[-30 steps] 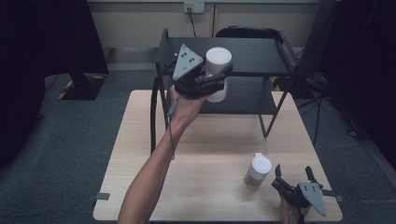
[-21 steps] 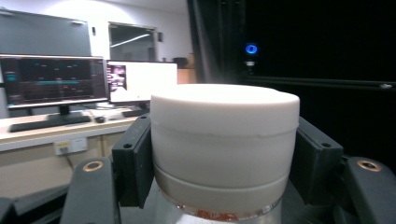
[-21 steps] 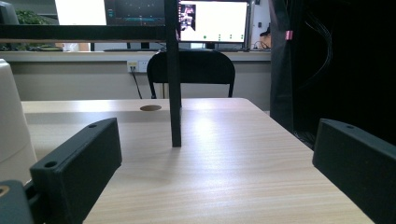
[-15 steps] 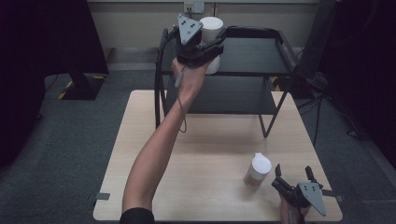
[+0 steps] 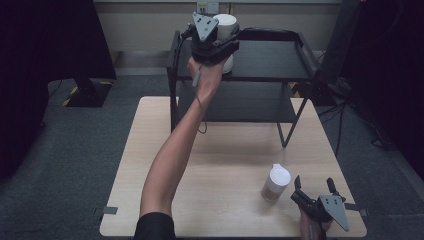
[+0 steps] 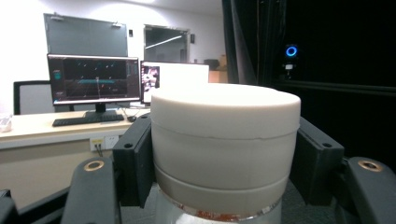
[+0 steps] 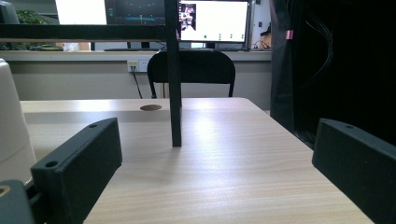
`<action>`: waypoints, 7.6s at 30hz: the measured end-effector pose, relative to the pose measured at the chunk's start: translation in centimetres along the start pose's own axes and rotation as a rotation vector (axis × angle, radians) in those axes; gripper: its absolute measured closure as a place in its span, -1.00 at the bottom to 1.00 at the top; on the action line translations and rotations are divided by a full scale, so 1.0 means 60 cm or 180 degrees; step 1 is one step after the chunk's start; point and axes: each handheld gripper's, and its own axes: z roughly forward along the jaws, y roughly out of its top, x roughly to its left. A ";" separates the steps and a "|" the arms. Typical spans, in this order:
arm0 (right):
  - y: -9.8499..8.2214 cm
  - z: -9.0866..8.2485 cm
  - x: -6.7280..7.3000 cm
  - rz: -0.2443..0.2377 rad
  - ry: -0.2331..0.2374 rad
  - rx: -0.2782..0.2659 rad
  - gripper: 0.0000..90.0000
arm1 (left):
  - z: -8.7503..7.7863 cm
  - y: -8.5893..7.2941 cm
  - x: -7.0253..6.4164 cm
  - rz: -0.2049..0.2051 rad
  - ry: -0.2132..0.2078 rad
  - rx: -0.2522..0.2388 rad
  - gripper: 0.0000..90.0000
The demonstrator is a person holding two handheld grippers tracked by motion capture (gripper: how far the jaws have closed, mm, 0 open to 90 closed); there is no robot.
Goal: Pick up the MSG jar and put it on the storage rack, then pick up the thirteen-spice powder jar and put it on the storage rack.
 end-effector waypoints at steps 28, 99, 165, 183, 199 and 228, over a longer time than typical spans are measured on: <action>-0.001 -0.001 0.001 -0.0004 -0.0011 -0.0012 -1.00 | -0.038 0.003 0.003 -0.0060 0.0175 -0.0038 -1.00; -0.002 -0.002 -0.001 -0.0006 0.0011 -0.0019 -1.00 | -0.356 -0.385 -0.082 -0.0031 0.0531 0.0233 -1.00; -0.001 -0.003 0.002 -0.0043 -0.0003 -0.0015 -1.00 | -0.402 -0.499 -0.078 0.0145 0.0821 0.0305 -1.00; -0.002 -0.003 0.001 -0.0003 -0.0007 -0.0020 -1.00 | -0.402 -0.499 -0.078 0.0143 0.0821 0.0305 -1.00; 0.008 -0.001 -0.012 0.0088 0.0087 0.0035 -1.00 | -0.401 -0.498 -0.078 0.0144 0.0822 0.0307 -1.00; 0.105 -0.005 0.022 0.0201 0.0935 -0.0165 -0.95 | -0.401 -0.499 -0.079 0.0144 0.0833 0.0305 -1.00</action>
